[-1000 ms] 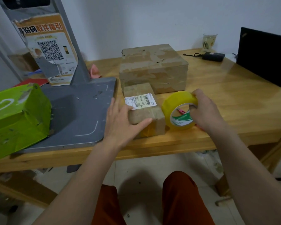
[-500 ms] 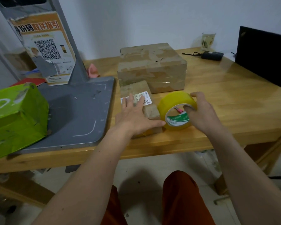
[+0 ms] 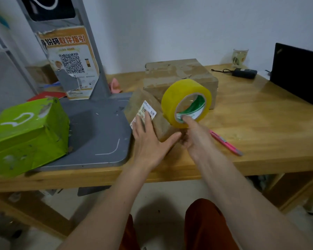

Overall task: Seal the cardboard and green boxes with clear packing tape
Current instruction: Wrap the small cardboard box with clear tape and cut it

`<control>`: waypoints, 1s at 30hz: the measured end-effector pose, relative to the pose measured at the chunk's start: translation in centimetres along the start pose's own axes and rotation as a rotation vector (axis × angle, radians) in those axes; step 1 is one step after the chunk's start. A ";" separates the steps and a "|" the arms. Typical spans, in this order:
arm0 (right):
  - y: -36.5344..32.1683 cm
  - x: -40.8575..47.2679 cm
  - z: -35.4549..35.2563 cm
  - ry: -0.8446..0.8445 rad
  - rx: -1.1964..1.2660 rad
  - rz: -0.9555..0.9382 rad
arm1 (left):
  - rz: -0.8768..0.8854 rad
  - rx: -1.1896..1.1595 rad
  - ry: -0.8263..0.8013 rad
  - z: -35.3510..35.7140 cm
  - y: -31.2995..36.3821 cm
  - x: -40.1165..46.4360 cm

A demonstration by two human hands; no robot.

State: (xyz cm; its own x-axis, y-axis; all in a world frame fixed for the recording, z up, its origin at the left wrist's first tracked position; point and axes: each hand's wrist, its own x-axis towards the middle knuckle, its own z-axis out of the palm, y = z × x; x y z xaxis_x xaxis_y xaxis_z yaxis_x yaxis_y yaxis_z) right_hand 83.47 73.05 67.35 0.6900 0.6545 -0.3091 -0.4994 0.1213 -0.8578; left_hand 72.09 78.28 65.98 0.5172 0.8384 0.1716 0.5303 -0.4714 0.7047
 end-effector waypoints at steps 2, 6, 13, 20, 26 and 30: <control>-1.9 0.6 -0.3 -0.045 -0.115 -0.225 | 0.112 -0.058 -0.003 0.6 0.5 -0.6; -5.7 0.3 -1.7 -0.361 -0.428 -0.575 | 0.212 -0.031 0.235 0.4 1.1 -0.1; -5.7 -0.6 -3.7 -0.681 -0.535 -0.637 | 0.587 0.791 0.109 -3.6 1.1 2.4; -4.0 -1.2 -4.8 -0.734 -0.948 -0.915 | 0.727 0.723 0.096 -2.2 0.7 3.1; -2.0 -1.9 -6.1 -0.693 -1.083 -0.977 | 0.735 0.636 0.290 0.4 -0.6 2.0; -4.9 -3.6 -4.8 -0.672 -0.851 -1.128 | 0.705 0.599 0.252 0.9 -1.3 0.5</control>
State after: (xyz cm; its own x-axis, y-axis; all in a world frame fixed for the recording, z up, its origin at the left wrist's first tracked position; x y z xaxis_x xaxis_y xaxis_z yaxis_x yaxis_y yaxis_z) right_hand 85.91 66.47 70.68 0.0222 0.7483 0.6630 0.6869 0.4704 -0.5539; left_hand 72.27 79.12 64.50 0.7261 0.3097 0.6138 0.4440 -0.8929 -0.0747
